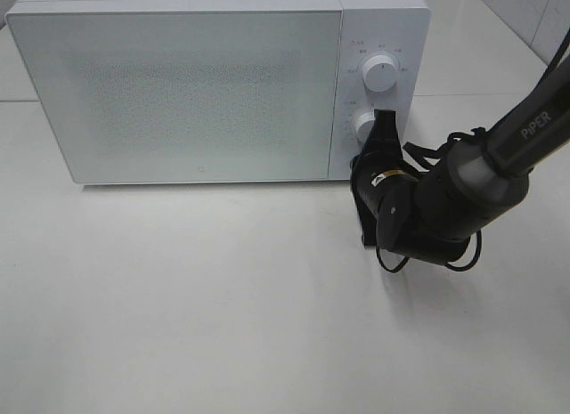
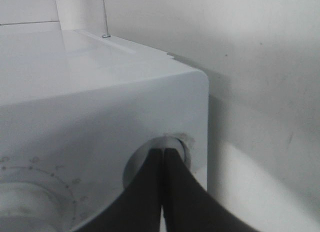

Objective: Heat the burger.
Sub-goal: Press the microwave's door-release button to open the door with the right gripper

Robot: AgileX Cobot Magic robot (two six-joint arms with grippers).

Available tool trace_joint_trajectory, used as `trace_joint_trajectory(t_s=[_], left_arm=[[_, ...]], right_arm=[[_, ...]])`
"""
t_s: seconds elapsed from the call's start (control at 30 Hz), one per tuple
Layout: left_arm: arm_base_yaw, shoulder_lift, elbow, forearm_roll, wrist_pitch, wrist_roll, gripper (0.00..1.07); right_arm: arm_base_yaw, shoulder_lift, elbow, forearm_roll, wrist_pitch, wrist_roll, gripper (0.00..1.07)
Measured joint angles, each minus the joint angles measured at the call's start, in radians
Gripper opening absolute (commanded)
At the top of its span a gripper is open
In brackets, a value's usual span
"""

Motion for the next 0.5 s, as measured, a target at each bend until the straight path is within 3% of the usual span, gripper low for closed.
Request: trace_joint_trajectory(t_s=[0.5], left_arm=[[0.0, 0.0, 0.0, 0.0, 0.0, 0.0, 1.0]], right_arm=[[0.006, 0.016, -0.032, 0.043, -0.002, -0.022, 0.0]])
